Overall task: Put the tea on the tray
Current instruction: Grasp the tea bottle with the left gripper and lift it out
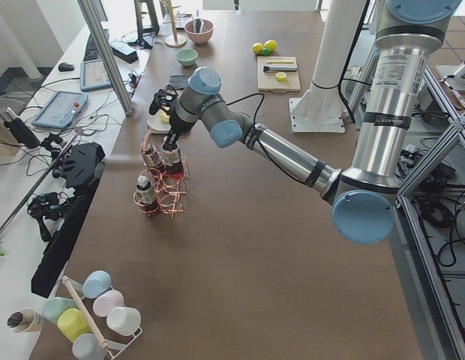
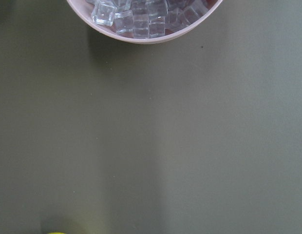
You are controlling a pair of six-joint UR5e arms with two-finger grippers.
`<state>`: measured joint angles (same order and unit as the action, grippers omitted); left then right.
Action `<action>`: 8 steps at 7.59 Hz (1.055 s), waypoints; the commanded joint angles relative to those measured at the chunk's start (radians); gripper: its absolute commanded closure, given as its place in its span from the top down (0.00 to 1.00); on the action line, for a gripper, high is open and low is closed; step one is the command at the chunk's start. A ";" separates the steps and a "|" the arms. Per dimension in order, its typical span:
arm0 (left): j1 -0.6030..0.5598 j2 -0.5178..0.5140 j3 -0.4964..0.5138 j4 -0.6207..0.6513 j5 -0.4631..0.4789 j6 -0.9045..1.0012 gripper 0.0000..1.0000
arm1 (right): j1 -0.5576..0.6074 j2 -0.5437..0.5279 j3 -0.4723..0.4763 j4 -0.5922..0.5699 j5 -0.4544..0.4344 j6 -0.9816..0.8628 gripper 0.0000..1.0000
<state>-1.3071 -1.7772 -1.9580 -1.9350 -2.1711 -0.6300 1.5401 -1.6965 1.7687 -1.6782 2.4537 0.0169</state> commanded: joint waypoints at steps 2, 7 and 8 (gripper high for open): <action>0.088 -0.080 -0.048 0.024 -0.015 0.010 0.00 | 0.000 0.000 0.000 0.000 -0.001 -0.003 1.00; 0.507 -0.289 -0.047 0.048 0.331 0.007 0.00 | 0.000 -0.003 0.000 0.000 0.001 -0.002 1.00; 0.619 -0.316 -0.044 0.083 0.462 0.007 0.00 | 0.000 -0.003 0.000 0.000 0.001 0.000 1.00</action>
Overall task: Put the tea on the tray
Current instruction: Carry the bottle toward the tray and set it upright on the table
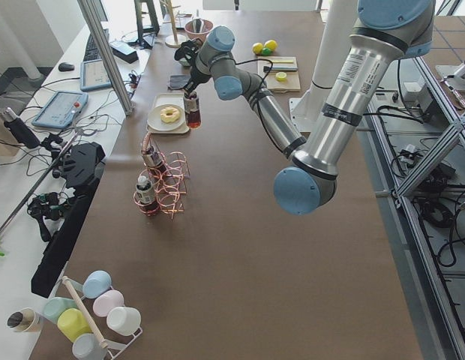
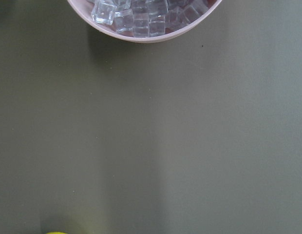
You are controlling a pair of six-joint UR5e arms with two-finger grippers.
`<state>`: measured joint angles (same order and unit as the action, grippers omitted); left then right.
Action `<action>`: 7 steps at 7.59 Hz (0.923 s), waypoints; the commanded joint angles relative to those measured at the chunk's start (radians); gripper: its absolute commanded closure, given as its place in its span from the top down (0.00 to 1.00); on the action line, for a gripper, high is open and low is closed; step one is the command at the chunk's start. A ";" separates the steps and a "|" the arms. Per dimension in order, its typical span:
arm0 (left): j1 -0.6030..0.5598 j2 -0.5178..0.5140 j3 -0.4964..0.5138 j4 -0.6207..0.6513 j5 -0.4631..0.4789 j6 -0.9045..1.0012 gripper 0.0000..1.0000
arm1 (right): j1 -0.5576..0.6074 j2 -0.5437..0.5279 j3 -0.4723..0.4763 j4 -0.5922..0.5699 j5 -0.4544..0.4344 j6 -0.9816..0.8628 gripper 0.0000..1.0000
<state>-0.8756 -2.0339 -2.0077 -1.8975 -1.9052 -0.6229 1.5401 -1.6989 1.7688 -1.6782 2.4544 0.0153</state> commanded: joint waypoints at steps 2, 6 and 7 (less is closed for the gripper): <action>0.329 -0.147 0.056 0.112 0.334 -0.001 0.00 | 0.000 -0.001 -0.002 0.000 -0.002 0.002 1.00; 0.409 -0.284 0.171 0.188 0.381 -0.001 0.00 | 0.000 -0.002 0.000 0.000 0.000 0.000 1.00; 0.409 -0.293 0.173 0.198 0.377 0.000 0.00 | 0.000 -0.002 -0.002 0.000 0.000 0.000 1.00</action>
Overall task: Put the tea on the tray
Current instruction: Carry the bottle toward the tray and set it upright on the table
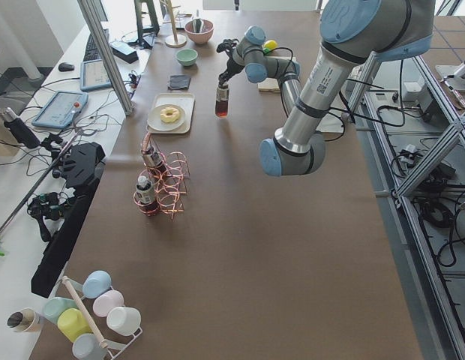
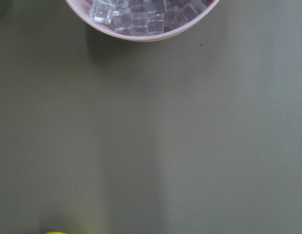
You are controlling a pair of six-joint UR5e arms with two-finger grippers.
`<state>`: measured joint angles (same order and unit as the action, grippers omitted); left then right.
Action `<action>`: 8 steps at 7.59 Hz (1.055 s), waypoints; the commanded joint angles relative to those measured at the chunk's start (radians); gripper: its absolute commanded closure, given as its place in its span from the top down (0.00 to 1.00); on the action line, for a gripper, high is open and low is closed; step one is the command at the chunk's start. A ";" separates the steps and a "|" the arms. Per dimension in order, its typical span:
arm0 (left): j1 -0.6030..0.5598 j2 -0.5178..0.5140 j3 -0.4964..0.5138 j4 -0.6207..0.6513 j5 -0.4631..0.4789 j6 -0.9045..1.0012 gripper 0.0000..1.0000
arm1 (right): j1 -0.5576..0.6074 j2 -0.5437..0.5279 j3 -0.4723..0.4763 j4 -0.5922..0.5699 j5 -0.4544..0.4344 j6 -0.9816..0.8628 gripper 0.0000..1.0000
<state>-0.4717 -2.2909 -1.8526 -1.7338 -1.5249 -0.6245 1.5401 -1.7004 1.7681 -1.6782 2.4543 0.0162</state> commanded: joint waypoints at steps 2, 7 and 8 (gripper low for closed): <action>0.014 -0.035 0.023 0.031 -0.005 0.000 0.00 | 0.000 -0.001 -0.001 0.000 0.000 -0.001 1.00; 0.015 -0.028 0.023 0.028 -0.005 0.005 0.73 | 0.000 -0.001 -0.001 0.000 0.000 0.001 1.00; 0.013 -0.028 0.021 0.026 -0.005 0.005 0.80 | 0.000 0.001 -0.001 0.000 0.000 0.001 1.00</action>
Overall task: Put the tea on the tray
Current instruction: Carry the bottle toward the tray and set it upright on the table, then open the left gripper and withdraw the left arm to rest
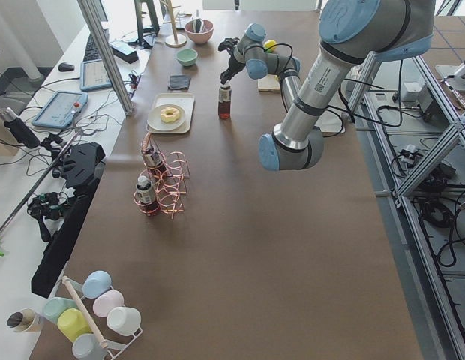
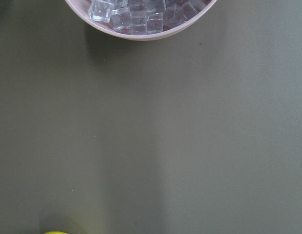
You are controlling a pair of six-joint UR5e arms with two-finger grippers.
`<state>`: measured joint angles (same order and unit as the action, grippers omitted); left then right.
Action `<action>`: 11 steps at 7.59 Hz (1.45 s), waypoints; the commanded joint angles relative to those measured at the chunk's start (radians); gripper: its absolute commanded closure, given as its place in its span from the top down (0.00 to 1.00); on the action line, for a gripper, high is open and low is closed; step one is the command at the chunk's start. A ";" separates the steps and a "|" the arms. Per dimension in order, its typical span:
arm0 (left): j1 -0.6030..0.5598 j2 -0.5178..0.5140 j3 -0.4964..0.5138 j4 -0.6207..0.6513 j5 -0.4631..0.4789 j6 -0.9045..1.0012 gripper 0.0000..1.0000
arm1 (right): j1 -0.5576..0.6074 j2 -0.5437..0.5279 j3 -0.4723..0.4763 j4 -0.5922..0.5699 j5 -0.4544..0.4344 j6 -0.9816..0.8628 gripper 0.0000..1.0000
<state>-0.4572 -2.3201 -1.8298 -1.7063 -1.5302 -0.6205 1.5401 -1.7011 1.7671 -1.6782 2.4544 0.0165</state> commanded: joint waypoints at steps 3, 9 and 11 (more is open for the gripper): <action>-0.055 0.002 -0.043 0.007 -0.037 -0.004 0.97 | 0.000 0.001 0.000 0.000 0.000 0.000 1.00; -0.451 0.501 -0.278 -0.013 -0.498 -0.090 0.99 | 0.000 0.003 -0.008 0.000 -0.003 0.000 1.00; -0.587 0.672 -0.255 -0.010 -0.505 0.174 1.00 | 0.000 0.001 -0.008 0.000 -0.003 0.000 1.00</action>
<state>-0.9258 -1.8027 -2.0929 -1.7174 -2.0245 -0.6553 1.5398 -1.6989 1.7601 -1.6782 2.4516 0.0169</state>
